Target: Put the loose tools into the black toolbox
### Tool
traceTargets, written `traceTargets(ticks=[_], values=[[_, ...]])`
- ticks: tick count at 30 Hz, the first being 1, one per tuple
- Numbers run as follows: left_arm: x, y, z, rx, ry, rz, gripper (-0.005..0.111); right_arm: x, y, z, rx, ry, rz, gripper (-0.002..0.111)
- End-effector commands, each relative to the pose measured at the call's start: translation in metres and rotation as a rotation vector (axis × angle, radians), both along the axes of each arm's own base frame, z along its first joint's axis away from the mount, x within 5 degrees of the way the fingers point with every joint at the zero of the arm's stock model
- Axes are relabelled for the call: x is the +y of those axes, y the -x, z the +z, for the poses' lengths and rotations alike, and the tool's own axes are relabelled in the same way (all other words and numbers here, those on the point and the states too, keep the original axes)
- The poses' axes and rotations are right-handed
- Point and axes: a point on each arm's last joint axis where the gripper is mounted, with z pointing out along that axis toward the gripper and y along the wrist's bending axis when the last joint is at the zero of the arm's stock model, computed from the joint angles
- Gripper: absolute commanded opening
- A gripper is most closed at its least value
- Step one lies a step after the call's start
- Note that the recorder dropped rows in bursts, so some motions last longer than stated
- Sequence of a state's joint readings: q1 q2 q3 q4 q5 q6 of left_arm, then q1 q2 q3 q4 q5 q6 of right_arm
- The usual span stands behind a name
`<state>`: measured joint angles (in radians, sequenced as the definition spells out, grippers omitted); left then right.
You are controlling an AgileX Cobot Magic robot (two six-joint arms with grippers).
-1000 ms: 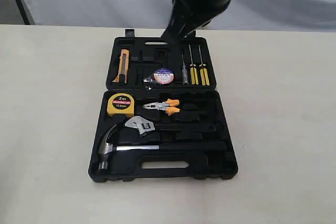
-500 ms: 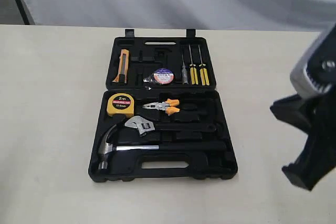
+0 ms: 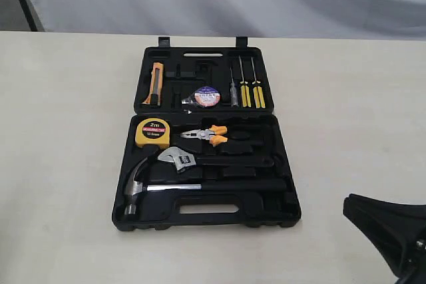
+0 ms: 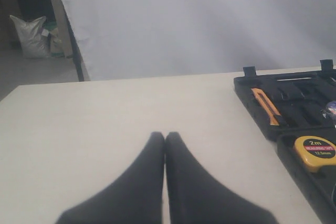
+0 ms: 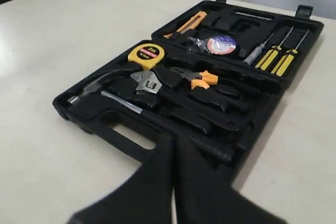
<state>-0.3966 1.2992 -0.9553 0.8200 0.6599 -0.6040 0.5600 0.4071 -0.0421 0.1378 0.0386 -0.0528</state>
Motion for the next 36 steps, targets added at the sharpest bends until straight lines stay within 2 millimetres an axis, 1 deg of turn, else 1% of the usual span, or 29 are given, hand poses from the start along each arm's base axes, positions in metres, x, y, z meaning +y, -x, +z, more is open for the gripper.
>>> traceTargets(ticks=[1,2,3,6,9,12,16,20,36], values=[[0.000,0.002,-0.001,-0.005,0.027,0.001,0.001,-0.008,0.011,-0.001,-0.102,-0.065,-0.019,-0.001],[0.000,0.002,-0.001,-0.005,0.027,0.001,0.001,-0.012,0.011,0.002,-0.130,-0.082,-0.054,-0.001],[0.000,0.002,-0.001,-0.005,0.027,0.001,0.001,-0.020,0.012,0.002,-0.147,-0.080,-0.158,-0.001],[0.000,0.002,-0.001,-0.005,0.027,0.001,0.001,-0.033,0.015,0.006,-0.190,-0.162,-0.337,-0.001],[0.000,0.002,-0.001,-0.005,0.027,0.001,0.001,-0.041,0.019,0.010,-0.262,-0.165,-0.454,-0.001],[0.000,0.002,-0.001,-0.005,0.027,0.001,0.001,-0.045,0.019,0.006,-0.232,-0.127,-0.526,-0.001],[0.000,0.002,-0.001,-0.005,0.027,0.001,0.001,-0.047,0.020,0.000,-0.177,-0.095,-0.581,-0.001],[0.000,0.002,-0.001,-0.005,0.027,0.001,0.001,-0.049,0.020,-0.001,-0.168,-0.099,-0.615,-0.001],[0.000,0.002,-0.001,-0.005,0.027,0.001,0.001,-0.049,0.020,-0.001,-0.168,-0.097,-0.614,-0.001]])
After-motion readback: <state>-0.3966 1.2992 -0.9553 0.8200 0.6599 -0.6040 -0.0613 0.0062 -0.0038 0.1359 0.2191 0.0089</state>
